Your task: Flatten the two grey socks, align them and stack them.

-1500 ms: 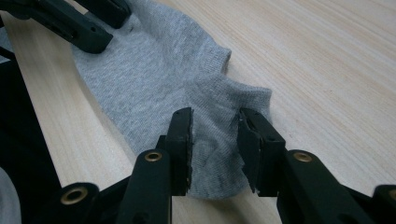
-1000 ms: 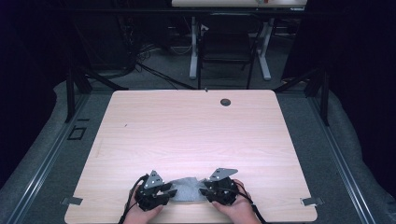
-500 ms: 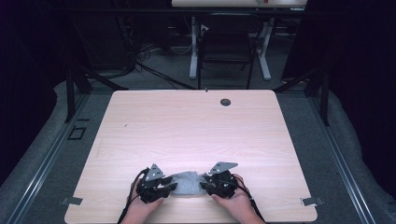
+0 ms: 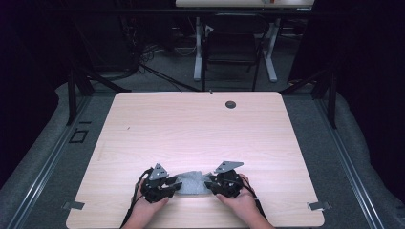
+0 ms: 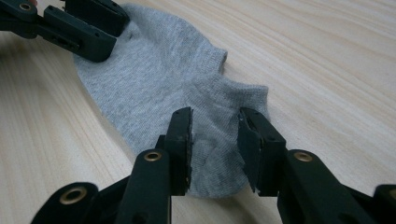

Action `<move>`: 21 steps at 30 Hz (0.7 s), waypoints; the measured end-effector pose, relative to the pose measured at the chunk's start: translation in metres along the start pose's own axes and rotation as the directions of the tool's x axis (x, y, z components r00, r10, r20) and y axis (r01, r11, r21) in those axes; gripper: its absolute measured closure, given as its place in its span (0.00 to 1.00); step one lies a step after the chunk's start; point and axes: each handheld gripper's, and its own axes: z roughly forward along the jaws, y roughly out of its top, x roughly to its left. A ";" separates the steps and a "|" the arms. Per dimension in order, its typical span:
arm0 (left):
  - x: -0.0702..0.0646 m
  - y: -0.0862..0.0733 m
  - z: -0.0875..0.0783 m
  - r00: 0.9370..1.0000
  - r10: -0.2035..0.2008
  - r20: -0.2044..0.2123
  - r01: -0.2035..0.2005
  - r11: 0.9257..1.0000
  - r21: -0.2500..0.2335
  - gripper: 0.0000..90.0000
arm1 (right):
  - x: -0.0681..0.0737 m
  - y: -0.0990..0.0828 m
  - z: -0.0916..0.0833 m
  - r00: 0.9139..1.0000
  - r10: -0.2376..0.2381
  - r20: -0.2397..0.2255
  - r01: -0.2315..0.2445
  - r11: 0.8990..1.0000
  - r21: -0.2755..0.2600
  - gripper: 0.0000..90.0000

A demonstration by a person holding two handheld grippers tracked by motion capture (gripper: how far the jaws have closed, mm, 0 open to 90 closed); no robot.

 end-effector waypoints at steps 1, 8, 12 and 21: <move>0.000 0.000 0.000 1.000 0.001 -0.001 -0.001 1.000 0.000 0.72 | 0.000 0.000 0.000 1.000 -0.001 -0.001 0.001 1.000 -0.005 0.72; -0.001 0.000 -0.002 1.000 0.008 0.001 -0.008 1.000 -0.013 0.68 | 0.000 0.000 0.000 1.000 -0.006 0.004 0.006 1.000 -0.022 0.69; -0.003 0.002 -0.009 1.000 0.000 0.010 0.000 0.999 -0.042 0.65 | 0.000 0.001 -0.006 1.000 0.005 0.004 -0.005 0.999 -0.041 0.67; -0.002 0.010 -0.037 1.000 -0.013 0.010 0.014 0.994 -0.108 0.63 | 0.006 0.005 -0.030 0.999 -0.040 0.026 0.042 0.995 -0.087 0.61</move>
